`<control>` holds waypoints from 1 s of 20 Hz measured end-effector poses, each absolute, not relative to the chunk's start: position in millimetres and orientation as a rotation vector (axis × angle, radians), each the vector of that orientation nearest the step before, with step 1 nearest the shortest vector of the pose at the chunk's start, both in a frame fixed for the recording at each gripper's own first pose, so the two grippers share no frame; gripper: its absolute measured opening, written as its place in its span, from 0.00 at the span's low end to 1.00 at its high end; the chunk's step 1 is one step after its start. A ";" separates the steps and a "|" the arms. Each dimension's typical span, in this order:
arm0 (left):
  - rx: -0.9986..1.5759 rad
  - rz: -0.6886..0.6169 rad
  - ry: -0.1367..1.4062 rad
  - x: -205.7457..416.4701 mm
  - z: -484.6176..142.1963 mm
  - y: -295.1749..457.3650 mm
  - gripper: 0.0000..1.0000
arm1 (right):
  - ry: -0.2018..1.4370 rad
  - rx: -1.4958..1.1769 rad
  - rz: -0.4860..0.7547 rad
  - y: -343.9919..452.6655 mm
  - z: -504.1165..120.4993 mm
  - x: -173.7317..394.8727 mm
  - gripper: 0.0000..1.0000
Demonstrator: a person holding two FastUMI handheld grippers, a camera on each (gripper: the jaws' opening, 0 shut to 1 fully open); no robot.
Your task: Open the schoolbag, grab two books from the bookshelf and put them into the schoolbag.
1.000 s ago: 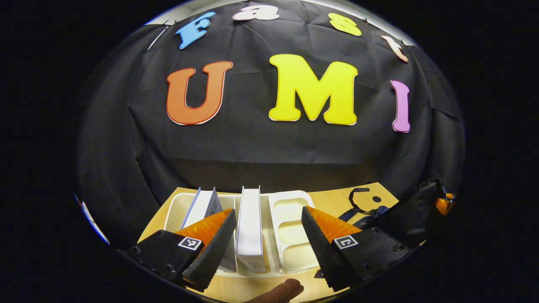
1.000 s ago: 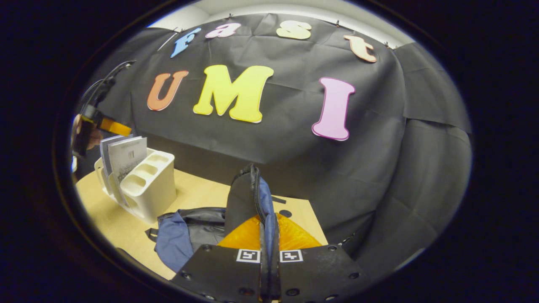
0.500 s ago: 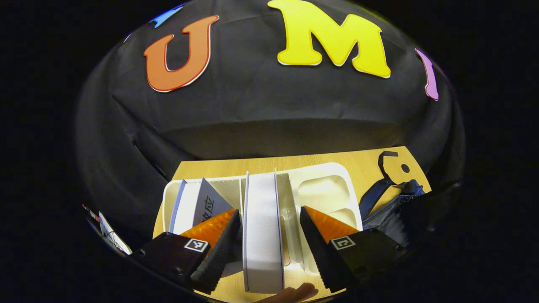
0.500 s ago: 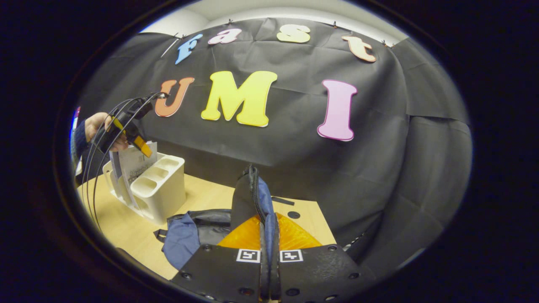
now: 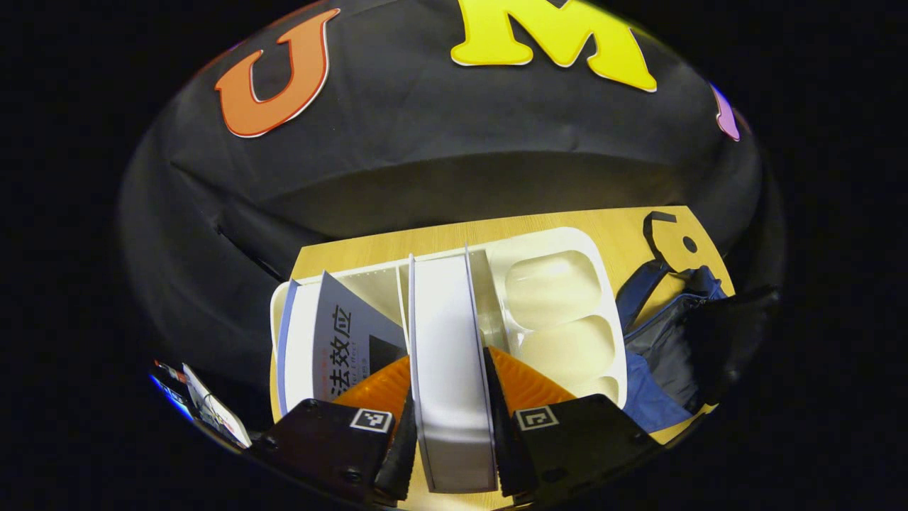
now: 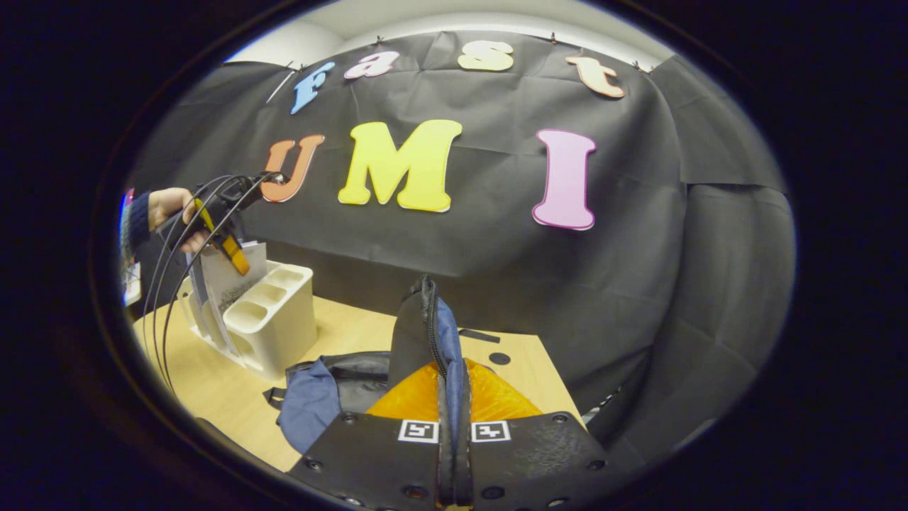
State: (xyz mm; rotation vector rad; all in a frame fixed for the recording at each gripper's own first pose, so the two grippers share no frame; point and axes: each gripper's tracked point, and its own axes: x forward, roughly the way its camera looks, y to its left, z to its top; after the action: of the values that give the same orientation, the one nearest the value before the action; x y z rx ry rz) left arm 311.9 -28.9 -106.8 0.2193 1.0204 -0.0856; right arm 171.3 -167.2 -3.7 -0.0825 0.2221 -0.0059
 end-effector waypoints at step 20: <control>0.047 -0.117 0.921 158.8 -42.0 -33.2 0.43 | 0.223 -0.061 0.010 -147.9 -13.5 158.0 0.02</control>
State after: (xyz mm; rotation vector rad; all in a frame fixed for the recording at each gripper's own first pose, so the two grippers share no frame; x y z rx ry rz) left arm 158.8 -33.2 -42.0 0.0470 0.9212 -0.1171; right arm 158.0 -147.9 -13.5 -0.0613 0.2235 0.0104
